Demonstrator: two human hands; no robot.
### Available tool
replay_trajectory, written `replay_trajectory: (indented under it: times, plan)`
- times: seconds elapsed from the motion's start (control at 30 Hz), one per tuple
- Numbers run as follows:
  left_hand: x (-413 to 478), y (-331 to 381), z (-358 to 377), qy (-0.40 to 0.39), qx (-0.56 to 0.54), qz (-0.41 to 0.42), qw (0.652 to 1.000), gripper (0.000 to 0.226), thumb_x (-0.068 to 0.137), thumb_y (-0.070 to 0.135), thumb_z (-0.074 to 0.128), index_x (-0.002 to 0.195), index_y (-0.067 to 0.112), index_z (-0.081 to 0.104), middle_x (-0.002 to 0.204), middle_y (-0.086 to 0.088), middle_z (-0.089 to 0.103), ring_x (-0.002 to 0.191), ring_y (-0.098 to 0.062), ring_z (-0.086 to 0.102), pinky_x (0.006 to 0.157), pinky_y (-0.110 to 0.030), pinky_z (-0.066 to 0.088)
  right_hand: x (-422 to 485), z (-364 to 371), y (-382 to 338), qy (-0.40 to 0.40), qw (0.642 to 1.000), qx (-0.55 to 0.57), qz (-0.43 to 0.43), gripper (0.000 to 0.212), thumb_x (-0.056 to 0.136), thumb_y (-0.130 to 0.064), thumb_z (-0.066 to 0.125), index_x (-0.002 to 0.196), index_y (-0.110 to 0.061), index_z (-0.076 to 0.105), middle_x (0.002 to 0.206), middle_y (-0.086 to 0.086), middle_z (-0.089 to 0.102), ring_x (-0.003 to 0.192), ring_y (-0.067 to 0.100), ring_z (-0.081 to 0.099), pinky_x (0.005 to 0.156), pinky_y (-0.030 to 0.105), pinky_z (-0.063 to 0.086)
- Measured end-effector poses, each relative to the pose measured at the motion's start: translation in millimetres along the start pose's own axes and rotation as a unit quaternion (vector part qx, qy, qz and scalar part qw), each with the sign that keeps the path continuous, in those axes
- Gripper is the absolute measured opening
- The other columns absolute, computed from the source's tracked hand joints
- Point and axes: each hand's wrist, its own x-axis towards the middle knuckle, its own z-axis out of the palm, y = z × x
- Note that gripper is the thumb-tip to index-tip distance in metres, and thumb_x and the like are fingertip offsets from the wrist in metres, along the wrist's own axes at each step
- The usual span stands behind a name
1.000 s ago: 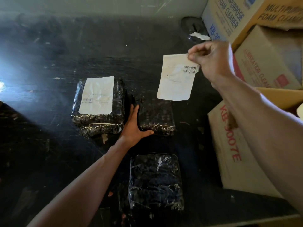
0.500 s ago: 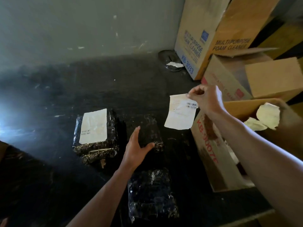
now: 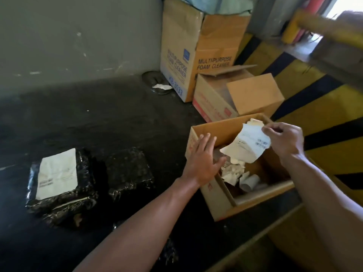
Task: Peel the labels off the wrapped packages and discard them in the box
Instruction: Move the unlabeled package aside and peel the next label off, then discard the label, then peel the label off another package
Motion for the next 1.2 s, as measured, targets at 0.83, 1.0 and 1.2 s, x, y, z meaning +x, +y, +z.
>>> replay_trajectory:
  times: [0.83,1.0,1.2]
  plan:
    - [-2.4,-0.9,10.2,-0.020,0.109,0.014,0.994,0.094,0.091,0.060,0.055,0.158,0.014,0.009,0.167,-0.004,0.007,0.153,-0.020,0.001,0.121,-0.042,0.018,-53.6,1.7,41.8,-0.089,0.994,-0.050,0.037,0.025,0.086,-0.028,0.078,0.104,-0.016,0.067,0.092,0.000,0.067,0.087,0.020,0.066,0.073,0.035,0.057]
    - [-11.6,-21.6,-28.0,0.043,0.048,-0.062,0.996,0.090,0.092,0.054,0.057,0.158,0.013,0.012,0.165,-0.007,0.013,0.152,-0.021,0.006,0.120,-0.038,0.015,-55.6,32.8,6.5,-0.118,0.992,-0.053,-0.001,0.045,0.085,-0.041,0.076,0.119,-0.014,0.066,0.109,0.001,0.068,0.100,0.019,0.064,0.085,0.034,0.054]
    - [-44.8,-80.8,-101.5,0.140,0.022,-0.173,0.975,0.085,0.094,0.052,0.056,0.158,0.014,0.014,0.165,-0.006,0.016,0.152,-0.021,0.009,0.118,-0.039,0.022,-71.1,101.6,-56.3,-0.183,0.978,-0.032,-0.091,0.042,0.085,-0.037,0.078,0.119,-0.016,0.064,0.112,0.000,0.069,0.101,0.016,0.067,0.089,0.042,0.059]
